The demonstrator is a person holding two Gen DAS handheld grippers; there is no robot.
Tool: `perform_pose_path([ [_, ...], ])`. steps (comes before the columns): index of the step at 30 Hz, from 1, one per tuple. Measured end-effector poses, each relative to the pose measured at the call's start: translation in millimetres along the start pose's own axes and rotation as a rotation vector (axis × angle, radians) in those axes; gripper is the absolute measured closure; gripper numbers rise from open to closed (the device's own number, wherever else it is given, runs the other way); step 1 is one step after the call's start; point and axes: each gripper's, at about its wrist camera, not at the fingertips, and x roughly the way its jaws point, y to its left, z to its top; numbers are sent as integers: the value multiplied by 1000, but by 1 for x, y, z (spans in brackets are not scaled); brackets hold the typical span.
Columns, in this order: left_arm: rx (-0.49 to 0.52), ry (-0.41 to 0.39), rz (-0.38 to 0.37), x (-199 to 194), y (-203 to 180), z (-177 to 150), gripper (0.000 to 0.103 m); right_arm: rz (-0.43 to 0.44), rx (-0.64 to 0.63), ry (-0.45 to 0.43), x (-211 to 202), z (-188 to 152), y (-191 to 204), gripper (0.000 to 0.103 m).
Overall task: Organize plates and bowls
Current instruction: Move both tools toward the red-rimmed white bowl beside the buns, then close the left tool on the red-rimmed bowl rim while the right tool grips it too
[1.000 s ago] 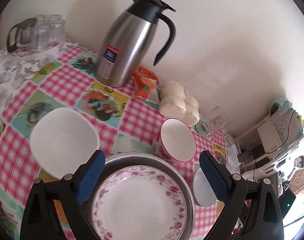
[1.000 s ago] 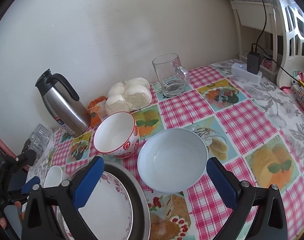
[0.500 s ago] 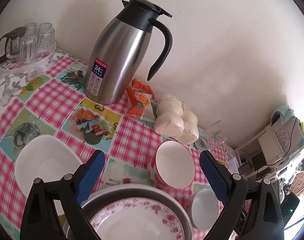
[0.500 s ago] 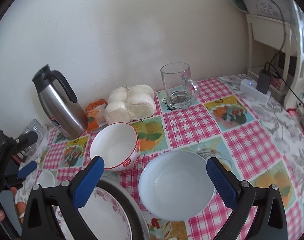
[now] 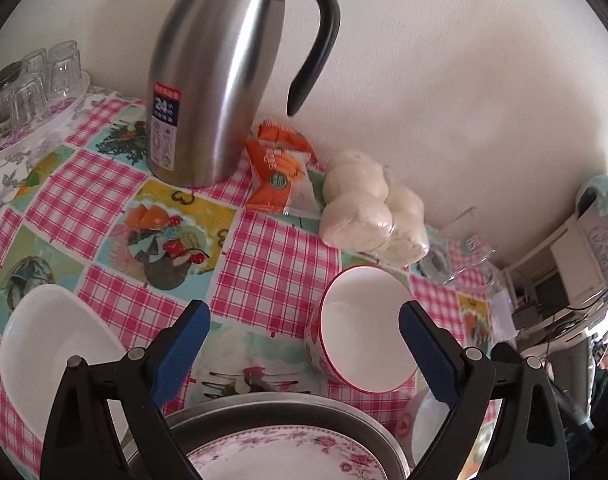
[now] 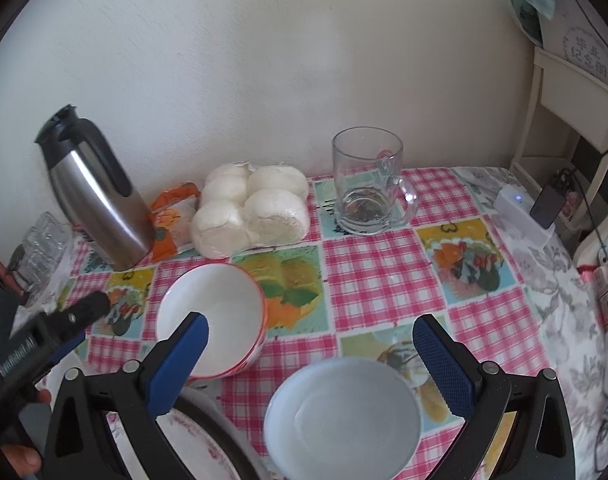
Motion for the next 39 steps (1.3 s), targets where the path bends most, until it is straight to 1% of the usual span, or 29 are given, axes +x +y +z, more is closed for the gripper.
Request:
perform_pose_path([
  [4, 7, 27, 21, 15, -4, 0, 8, -50, -27, 22, 9, 12, 5, 0],
  [10, 13, 66, 39, 36, -8, 0, 8, -55, -57, 70, 33, 14, 14, 1],
  [12, 14, 73, 39, 41, -8, 0, 8, -55, -64, 91, 42, 12, 18, 10],
  [14, 16, 80, 38, 45, -8, 0, 10, -55, -67, 116, 51, 8, 20, 15],
  [16, 19, 90, 35, 48, -9, 0, 21, -50, -63, 140, 60, 4, 22, 20],
  [18, 28, 99, 41, 51, -11, 1, 26, -48, -64, 158, 67, 1, 24, 29],
  [20, 39, 111, 35, 54, -13, 0, 29, -46, -70, 172, 72, -1, 27, 35],
  [21, 46, 117, 36, 56, -15, 0, 36, -45, -73, 179, 75, -2, 29, 40],
  [22, 56, 125, 42, 58, -16, -1, 45, -45, -76, 184, 76, -3, 30, 42],
  [24, 65, 139, 49, 61, -19, -3, 51, -49, -82, 195, 80, -5, 33, 52],
  [26, 71, 151, 43, 65, -20, -4, 54, -43, -74, 208, 85, -7, 34, 56],
  [29, 88, 167, 47, 70, -22, -8, 64, -37, -88, 214, 88, -10, 37, 63],
  [31, 89, 172, 47, 72, -22, -11, 73, -32, -99, 219, 90, -11, 40, 67],
  [32, 89, 176, 47, 73, -21, -12, 76, -31, -103, 221, 91, -11, 42, 70],
  [34, 87, 180, 54, 75, -20, -14, 85, -30, -114, 224, 93, -11, 45, 74],
  [36, 89, 186, 58, 78, -20, -15, 91, -28, -127, 228, 95, -11, 48, 80],
  [37, 89, 188, 59, 78, -19, -16, 92, -29, -132, 230, 96, -12, 50, 81],
  [39, 81, 191, 55, 79, -18, -15, 92, -30, -141, 233, 98, -12, 53, 85],
])
